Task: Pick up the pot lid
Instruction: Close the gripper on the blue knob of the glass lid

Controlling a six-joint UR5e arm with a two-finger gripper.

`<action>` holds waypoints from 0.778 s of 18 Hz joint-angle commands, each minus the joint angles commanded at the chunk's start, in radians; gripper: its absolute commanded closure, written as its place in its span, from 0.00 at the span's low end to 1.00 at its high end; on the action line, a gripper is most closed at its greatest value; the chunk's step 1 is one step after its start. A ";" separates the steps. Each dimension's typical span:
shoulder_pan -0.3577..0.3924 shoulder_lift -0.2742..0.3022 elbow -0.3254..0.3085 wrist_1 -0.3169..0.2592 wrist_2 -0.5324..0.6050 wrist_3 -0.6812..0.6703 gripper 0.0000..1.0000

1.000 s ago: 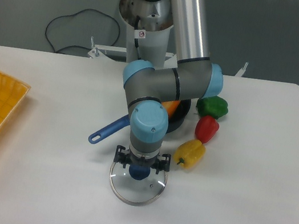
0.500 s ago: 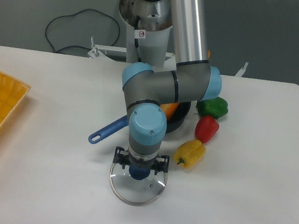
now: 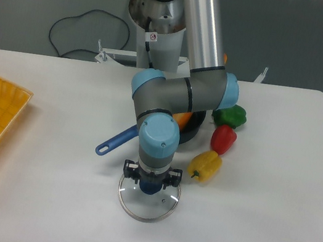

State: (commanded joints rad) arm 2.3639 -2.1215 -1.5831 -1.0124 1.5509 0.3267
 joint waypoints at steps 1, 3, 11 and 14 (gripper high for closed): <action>0.000 0.000 0.000 0.000 0.000 0.000 0.30; 0.000 0.000 0.002 0.000 0.000 -0.002 0.33; 0.002 0.003 0.000 0.000 -0.003 -0.002 0.48; 0.002 0.008 0.000 0.000 -0.003 -0.002 0.49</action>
State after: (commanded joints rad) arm 2.3654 -2.1138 -1.5831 -1.0124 1.5478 0.3252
